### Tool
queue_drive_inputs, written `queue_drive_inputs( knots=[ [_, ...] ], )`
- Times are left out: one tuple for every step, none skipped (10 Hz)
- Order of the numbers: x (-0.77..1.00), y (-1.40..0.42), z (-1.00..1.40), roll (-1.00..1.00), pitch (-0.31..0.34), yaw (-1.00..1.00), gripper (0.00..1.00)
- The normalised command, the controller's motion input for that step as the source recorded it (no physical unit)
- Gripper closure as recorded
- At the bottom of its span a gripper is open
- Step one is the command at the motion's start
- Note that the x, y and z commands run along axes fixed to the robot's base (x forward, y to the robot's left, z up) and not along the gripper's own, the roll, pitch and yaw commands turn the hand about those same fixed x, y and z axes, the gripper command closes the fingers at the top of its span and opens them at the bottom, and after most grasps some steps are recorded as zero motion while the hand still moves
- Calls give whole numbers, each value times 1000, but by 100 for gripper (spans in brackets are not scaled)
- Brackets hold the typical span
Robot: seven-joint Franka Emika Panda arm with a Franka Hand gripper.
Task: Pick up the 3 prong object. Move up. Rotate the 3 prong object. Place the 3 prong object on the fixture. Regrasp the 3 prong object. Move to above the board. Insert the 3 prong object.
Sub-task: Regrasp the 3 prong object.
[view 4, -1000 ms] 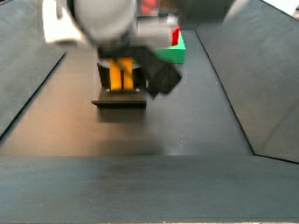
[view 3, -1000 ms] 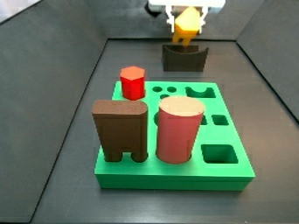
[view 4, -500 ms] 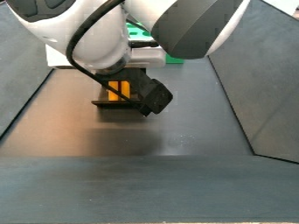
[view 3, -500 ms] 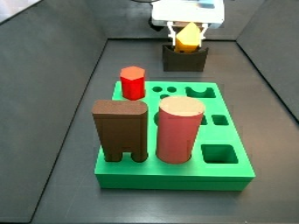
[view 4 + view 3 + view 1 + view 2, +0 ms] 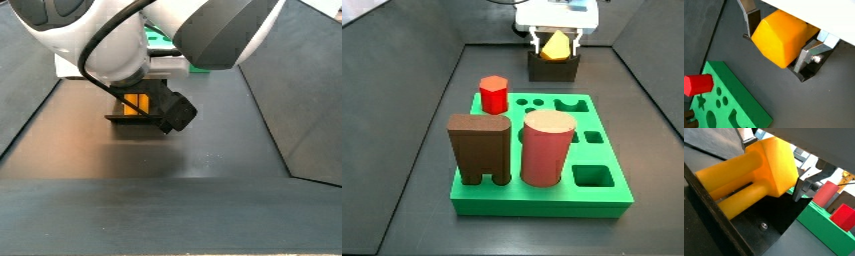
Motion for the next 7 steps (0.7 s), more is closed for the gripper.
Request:
queue_drive_inputs(
  knots=[
    [0,0,1000,-42,115,-2,0],
    [-1,2,1000,-36,114,-1,0],
    [-13,6,1000,-8,109,-23,0],
    [-18,10,1000,5,99,-41,0],
    [-24,12,1000,15,86,-54,0],
    [-26,14,889,19,73,-63,0],
    [-22,16,632,21,54,-65,0]
  ],
)
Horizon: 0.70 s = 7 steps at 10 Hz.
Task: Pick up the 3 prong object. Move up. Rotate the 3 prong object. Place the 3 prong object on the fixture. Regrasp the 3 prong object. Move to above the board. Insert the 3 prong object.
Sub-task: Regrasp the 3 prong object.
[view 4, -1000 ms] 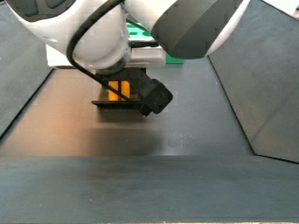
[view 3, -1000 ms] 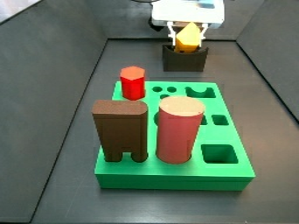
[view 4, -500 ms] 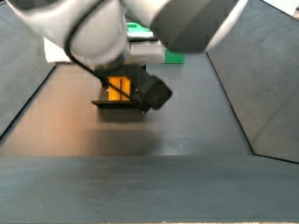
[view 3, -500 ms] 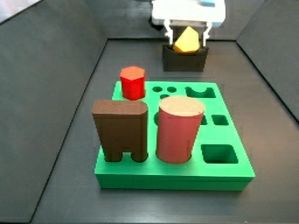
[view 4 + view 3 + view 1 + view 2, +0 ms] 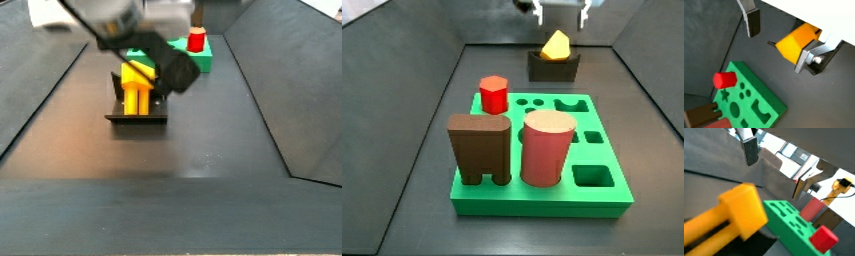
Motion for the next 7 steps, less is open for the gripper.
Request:
queue_drive_inputs(
  knots=[
    [-19,14,438,21,44,-68,0],
    [-15,14,238,21,37,-60,0],
    [-105,-719,670,1000,32,15,0],
    [-96,-709,622,1000,32,16,0],
    [-111,-544,486,1000,19,15,0],
    [-110,-330,223,1000,9,15,0],
    [-88,-222,107,1000,6,15,0]
  ],
)
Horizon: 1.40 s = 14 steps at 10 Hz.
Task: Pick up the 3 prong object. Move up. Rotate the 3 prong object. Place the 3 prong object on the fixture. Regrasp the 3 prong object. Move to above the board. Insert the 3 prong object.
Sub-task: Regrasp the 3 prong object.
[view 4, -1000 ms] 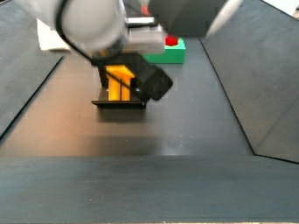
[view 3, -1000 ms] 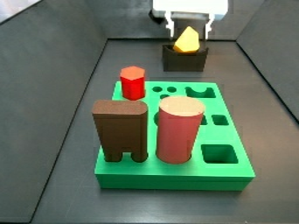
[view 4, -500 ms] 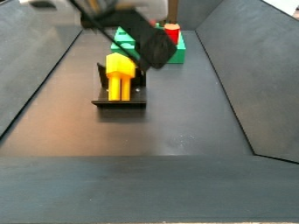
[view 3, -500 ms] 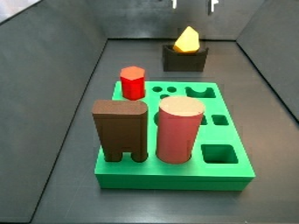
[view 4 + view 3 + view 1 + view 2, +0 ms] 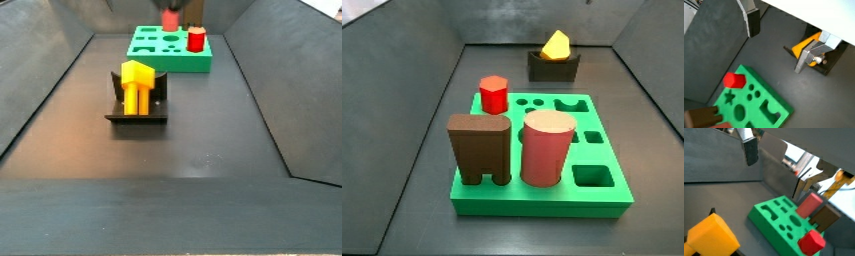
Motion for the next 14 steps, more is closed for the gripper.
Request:
queue_drive_inputs(
  knots=[
    [-36,-71,45,1000,7,15,0],
    [-16,-45,38,1000,8,16,0],
    [-15,-44,18,1000,6,16,0],
    [-28,-35,16,1000,2,17,0],
    [-37,-30,7,1000,-5,18,0],
    [-38,-28,4,1000,-9,18,0],
    [-38,-24,5,1000,-14,19,0],
    [-30,-22,-1,1000,-21,20,0],
    [-26,-21,-3,1000,-26,21,0],
    [-24,-21,0,1000,-31,22,0],
    [-25,-15,1,1000,-32,23,0],
    [-22,-19,6,1000,-31,24,0],
    [-15,-21,11,1000,-28,24,0],
    [-4,-19,7,1000,-24,25,0]
  ],
)
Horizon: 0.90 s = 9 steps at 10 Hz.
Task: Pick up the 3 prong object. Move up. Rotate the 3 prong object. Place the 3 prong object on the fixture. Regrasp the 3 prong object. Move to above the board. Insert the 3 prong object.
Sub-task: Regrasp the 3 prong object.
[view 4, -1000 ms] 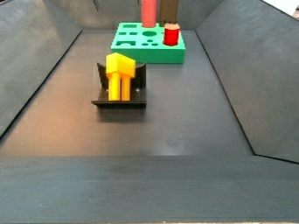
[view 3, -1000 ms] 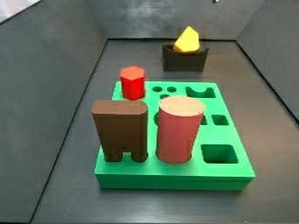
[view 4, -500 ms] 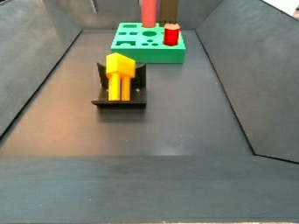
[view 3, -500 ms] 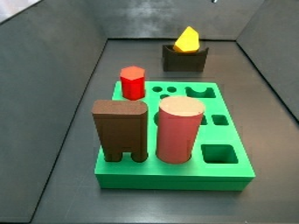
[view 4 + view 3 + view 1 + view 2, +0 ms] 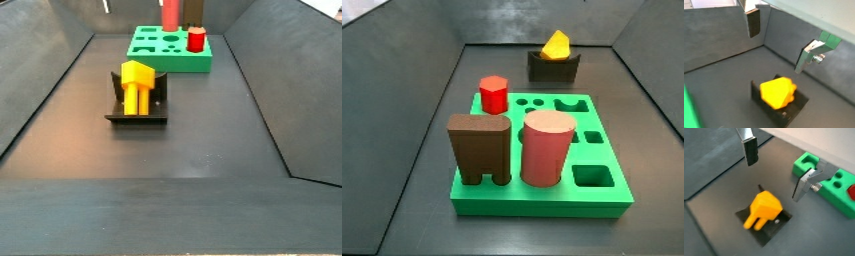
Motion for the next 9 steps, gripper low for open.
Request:
queue_drive_inputs(
  knots=[
    [15,-21,-4,1000,-16,25,0],
    [28,-22,-12,1000,-10,27,0],
    [39,-23,-18,1000,2,28,0],
    [48,-26,-17,1000,9,30,0],
    [62,-28,-20,1000,29,35,0],
    [74,-31,-18,1000,47,40,0],
    [82,-32,-16,1000,74,50,0],
    [95,-40,-19,1000,104,64,0],
    [108,-41,-23,883,143,90,0]
  ],
)
